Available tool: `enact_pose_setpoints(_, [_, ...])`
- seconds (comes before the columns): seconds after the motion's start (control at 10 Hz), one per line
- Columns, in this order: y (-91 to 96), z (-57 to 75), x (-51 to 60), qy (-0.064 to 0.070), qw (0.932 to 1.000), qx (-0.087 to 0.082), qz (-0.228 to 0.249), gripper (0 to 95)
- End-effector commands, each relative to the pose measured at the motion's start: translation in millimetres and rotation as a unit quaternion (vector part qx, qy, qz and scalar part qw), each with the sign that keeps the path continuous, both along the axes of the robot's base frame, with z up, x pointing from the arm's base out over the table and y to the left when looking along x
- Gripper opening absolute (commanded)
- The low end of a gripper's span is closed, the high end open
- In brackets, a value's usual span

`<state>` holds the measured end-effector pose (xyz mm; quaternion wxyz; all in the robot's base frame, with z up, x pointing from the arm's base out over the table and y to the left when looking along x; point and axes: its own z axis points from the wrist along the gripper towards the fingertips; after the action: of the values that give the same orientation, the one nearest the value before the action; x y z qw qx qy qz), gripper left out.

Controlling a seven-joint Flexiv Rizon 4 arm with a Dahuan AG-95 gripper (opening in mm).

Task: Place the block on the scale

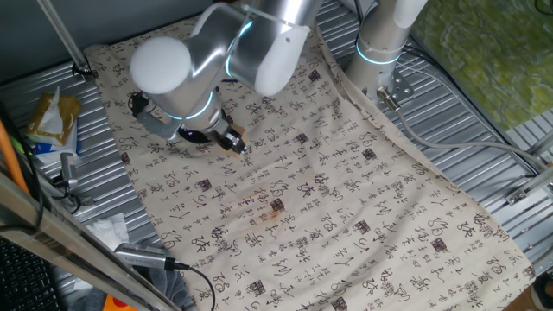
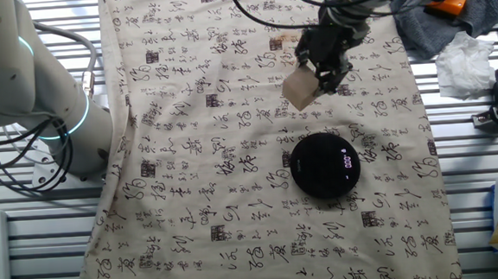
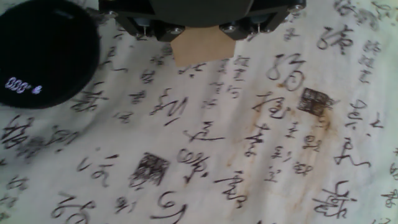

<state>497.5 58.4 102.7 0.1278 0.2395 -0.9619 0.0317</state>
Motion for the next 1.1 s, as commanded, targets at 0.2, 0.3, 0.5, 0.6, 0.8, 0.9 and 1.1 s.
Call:
enact_pose_setpoints(0.2, [0.1,1.7,0.1,0.000,1.0000,0.000,0.003,0.0])
enact_pose_setpoints(0.3, [0.1,1.7,0.1,-0.001,1.0000,-0.001,0.005,0.0])
enact_pose_setpoints(0.5, [0.2,1.5,-0.1,-0.003,0.9998,-0.007,0.020,0.0])
enact_pose_setpoints(0.6, [0.3,1.4,-0.1,-0.003,0.9997,-0.011,0.023,0.0])
enact_pose_setpoints(0.8, [0.3,0.1,-1.4,-0.006,0.9997,-0.012,0.022,0.0])
enact_pose_setpoints(0.9, [0.3,0.1,-1.4,-0.011,0.9997,-0.010,0.018,0.0])
enact_pose_setpoints(1.1, [0.3,0.1,-1.4,-0.028,0.9995,-0.015,-0.003,0.0])
